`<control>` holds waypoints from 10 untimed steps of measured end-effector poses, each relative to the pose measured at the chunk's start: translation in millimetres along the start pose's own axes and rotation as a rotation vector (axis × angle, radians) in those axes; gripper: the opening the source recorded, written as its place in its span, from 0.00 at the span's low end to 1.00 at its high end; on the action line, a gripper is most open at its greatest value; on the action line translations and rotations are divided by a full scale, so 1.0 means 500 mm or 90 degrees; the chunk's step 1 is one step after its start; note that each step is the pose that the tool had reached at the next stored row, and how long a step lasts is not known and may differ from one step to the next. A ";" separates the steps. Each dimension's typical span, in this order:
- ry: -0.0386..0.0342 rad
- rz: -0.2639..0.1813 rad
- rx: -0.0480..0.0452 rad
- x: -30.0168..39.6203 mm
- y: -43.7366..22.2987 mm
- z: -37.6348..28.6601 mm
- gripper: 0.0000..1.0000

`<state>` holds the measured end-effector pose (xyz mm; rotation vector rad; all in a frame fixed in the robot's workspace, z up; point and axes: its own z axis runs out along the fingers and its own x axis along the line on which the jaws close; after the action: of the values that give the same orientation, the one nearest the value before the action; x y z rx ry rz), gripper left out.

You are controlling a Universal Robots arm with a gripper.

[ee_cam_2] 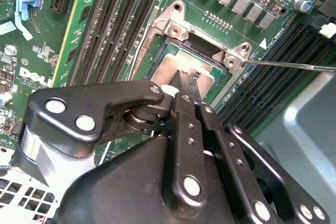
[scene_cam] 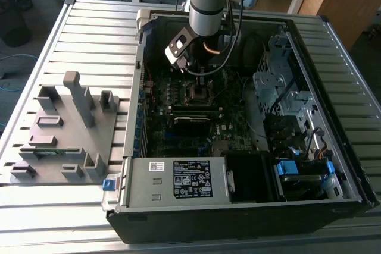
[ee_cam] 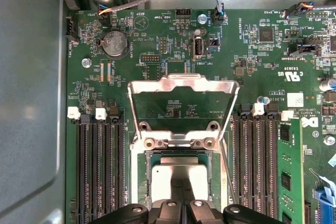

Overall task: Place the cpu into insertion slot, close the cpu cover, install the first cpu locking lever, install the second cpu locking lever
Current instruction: 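Place the cpu into insertion slot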

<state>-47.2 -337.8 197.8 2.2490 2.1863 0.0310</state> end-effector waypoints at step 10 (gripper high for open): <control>0.0001 0.000 -0.0001 0.000 0.000 -0.016 0.10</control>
<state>-47.2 -337.7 206.0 2.2491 2.1863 0.0314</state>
